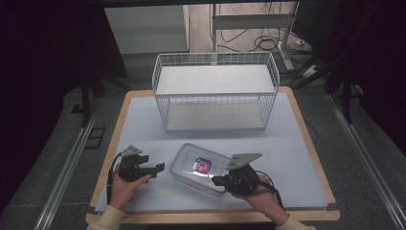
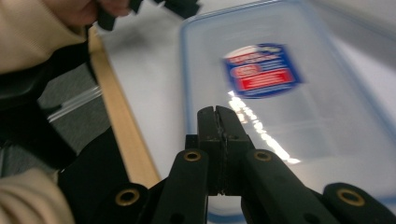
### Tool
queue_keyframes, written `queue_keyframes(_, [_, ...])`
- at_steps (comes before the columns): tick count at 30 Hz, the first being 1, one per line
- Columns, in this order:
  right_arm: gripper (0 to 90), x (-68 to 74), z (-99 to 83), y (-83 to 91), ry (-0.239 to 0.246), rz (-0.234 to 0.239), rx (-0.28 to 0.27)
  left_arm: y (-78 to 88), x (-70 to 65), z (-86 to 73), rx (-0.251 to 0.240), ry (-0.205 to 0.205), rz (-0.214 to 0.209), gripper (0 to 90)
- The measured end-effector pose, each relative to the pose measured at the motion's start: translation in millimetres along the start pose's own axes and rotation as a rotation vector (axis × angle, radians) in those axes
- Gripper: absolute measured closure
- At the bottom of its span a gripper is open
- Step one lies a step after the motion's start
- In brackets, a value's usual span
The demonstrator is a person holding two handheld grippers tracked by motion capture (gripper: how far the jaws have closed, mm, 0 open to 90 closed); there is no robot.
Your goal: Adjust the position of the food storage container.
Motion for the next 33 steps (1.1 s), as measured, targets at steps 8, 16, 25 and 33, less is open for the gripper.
queue_keyframes(8, [89.5, 25.1, -11.5, -10.2, 0.07, 0.043, 0.058, -0.8, 0.1, -0.8, 0.005, 0.008, 0.002, 18.6])
queue_keyframes(16, [89.6, 31.3, -26.3, -14.3, 0.107, 0.042, 0.117, -1.2, 0.1, -0.8, 0.005, 0.007, -0.002, 18.6])
queue_keyframes(25, [89.8, 27.1, -40.4, -15.7, 0.137, -0.012, 0.137, -2.8, -0.4, -1.5, 0.015, -0.002, 0.001, 18.6])
queue_keyframes(33, [89.8, 18.2, -42.6, -12.7, 0.112, -0.041, 0.128, -3.6, -0.3, -2.1, 0.021, -0.009, -0.004, 18.6])
Point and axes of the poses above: each handheld gripper's, and its own axes: y roughly backward along the jaws, z roughly out of its top, x roughly to its left, the point moved 6 cm from there along -y, roughly forward along the jaws, and after that the axes turned 6 degrees about -z, right-handed, at the moved point
